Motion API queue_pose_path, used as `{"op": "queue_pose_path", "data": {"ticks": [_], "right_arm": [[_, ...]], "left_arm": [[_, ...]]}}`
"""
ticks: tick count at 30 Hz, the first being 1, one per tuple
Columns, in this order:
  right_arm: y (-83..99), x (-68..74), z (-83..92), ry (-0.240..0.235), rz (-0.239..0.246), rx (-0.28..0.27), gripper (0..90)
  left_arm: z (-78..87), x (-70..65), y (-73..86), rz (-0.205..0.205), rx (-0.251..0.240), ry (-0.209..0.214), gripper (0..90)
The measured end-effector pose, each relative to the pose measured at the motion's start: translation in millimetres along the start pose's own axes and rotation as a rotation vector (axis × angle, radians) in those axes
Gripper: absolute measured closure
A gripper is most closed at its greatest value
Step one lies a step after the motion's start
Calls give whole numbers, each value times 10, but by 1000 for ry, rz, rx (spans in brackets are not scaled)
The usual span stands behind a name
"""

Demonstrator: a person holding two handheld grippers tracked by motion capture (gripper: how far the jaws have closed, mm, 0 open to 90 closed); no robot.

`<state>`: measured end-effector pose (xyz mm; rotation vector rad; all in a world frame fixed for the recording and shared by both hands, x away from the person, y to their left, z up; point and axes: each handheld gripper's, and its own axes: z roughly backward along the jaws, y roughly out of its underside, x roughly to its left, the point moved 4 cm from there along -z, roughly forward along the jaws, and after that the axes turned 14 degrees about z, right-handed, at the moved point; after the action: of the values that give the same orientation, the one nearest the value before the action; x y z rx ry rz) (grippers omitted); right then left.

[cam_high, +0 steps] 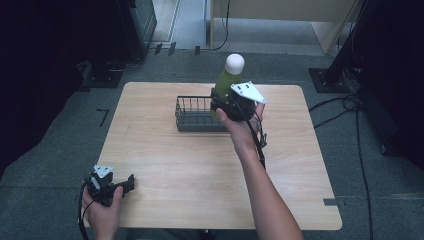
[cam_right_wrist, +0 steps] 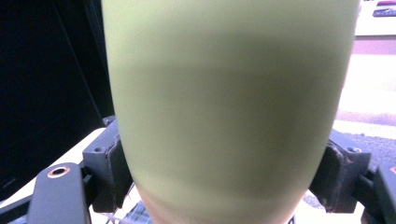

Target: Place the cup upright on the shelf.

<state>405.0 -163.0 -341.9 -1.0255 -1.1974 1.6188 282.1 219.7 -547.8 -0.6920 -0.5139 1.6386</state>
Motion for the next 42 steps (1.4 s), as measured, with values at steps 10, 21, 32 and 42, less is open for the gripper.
{"op": "queue_pose_path", "data": {"ticks": [10,21,32,42], "right_arm": [[-4,-116,-329,61,-11,21,202],[230,-176,-604,86,-3,81,202],[451,-153,-748,83,15,161,202],[534,-176,-791,71,15,173,200]], "left_arm": [[0,0,1,0,1,0,0],[0,1,0,-1,1,0,0],[0,1,0,-1,1,0,0],[0,1,0,-2,1,0,0]]}}
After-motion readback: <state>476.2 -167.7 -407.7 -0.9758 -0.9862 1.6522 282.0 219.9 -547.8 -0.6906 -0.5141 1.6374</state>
